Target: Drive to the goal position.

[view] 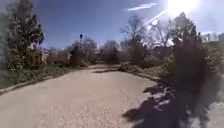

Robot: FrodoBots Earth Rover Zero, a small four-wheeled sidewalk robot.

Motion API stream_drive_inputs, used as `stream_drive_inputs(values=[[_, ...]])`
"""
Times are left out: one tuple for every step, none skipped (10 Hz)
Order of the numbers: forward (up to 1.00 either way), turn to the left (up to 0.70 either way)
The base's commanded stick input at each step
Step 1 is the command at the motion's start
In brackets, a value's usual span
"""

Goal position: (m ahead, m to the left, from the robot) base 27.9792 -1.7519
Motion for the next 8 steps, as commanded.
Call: stream_drive_inputs(values=[[1.00, 0.00], [1.00, 0.00], [1.00, 0.00], [1.00, 0.00], [1.00, 0.00], [1.00, 0.00], [1.00, 0.00], [1.00, 0.00]])
